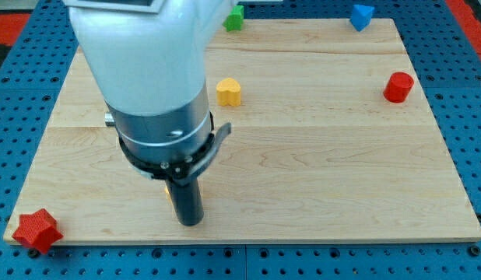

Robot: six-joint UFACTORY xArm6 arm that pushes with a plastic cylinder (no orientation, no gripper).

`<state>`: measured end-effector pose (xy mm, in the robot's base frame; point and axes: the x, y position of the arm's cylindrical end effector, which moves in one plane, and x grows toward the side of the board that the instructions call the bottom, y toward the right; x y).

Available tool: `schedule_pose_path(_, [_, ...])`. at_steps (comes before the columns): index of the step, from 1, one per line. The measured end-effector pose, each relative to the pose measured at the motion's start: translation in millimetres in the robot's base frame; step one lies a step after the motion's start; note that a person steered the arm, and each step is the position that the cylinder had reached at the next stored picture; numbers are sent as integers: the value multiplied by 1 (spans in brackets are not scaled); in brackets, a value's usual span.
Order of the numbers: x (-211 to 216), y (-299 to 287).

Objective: Push the yellow hexagon towards slightly up

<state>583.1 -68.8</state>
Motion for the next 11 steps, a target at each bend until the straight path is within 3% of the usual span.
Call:
schedule_pose_path(4, [-11,-11])
schedule_pose_path(7, [-53,-29])
schedule_pose_path(9, [-57,-33])
schedule_pose_path(11, [-57,-104])
